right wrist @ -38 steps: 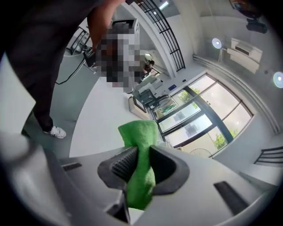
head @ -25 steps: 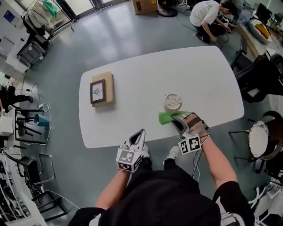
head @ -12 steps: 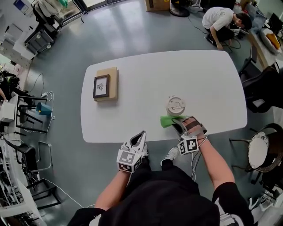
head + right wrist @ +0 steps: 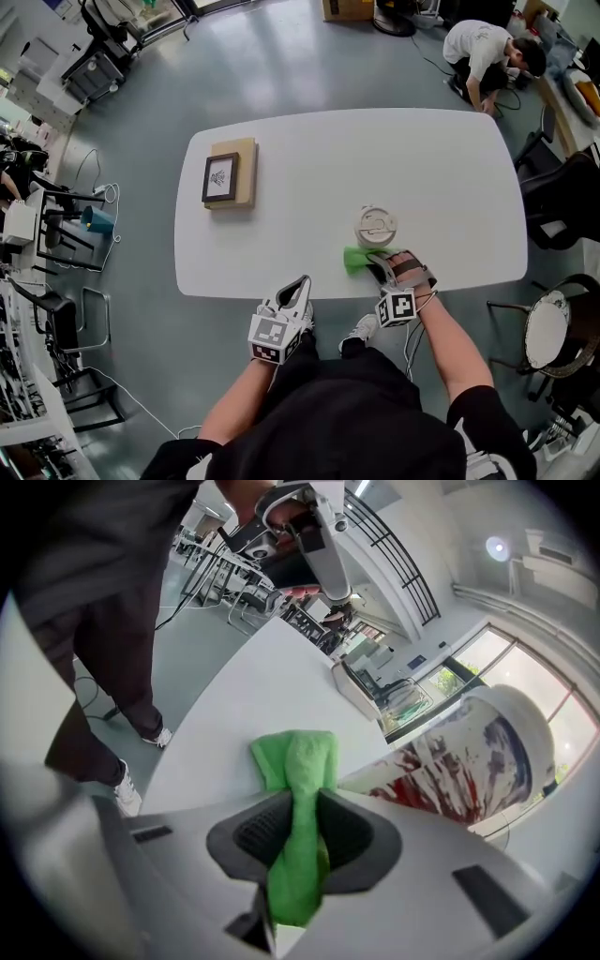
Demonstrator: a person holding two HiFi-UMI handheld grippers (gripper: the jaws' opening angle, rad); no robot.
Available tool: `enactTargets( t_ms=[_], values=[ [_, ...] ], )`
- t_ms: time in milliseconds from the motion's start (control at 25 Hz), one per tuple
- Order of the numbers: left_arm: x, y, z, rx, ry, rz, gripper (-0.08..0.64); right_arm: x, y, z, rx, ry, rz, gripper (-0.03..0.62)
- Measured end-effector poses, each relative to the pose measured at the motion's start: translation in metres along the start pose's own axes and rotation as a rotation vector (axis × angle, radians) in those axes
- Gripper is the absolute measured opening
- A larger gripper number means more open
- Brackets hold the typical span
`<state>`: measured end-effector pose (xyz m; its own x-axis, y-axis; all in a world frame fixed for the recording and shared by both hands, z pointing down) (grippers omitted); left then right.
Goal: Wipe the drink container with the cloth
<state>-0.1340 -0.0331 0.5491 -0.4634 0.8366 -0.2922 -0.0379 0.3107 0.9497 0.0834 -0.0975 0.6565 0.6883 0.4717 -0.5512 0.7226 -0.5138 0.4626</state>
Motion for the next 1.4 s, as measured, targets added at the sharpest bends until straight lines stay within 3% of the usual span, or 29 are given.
enactTargets(
  t_ms=[240,440,720,920,1040,1160,1320,1400],
  values=[
    [0.001,0.002,0.004,0.0,-0.003,-0.004,0.014,0.006,-0.004,0.004,-0.08,0.019,0.023,0.092],
    [-0.006,-0.002,0.01,-0.001,-0.02,0.002,0.014,0.034,-0.016,0.012,-0.287,0.106,0.103,0.091],
    [-0.016,-0.01,0.027,-0.026,-0.001,0.03,0.014,0.088,-0.038,0.035,-0.717,0.201,0.279,0.084],
    [-0.021,-0.014,0.045,-0.027,0.017,0.05,0.014,0.129,-0.047,0.06,-1.001,0.291,0.511,0.086],
    [-0.022,-0.016,0.052,-0.005,0.005,0.076,0.014,0.147,-0.038,0.073,-1.196,0.358,0.618,0.086],
    [-0.02,-0.018,0.057,-0.003,0.008,0.087,0.014,0.158,-0.022,0.086,-1.451,0.415,0.721,0.086],
    [-0.026,-0.023,0.058,0.0,0.017,0.104,0.014,0.152,0.008,0.092,-1.81,0.423,0.809,0.084],
    [-0.033,-0.028,0.056,-0.003,0.033,0.119,0.014,0.145,0.019,0.093,-1.921,0.407,0.843,0.084]
  ],
)
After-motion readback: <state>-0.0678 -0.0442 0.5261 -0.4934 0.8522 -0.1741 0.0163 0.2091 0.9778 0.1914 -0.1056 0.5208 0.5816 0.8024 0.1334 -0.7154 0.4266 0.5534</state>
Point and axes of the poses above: the fingertips, and each gripper's own axes: x backward along the fingers, z to its right, y out of its underside, the point moved 9 cm from there along x, backward along the fingers, and after that the axes turned 10 degrees about z, right-handed, at the moved point
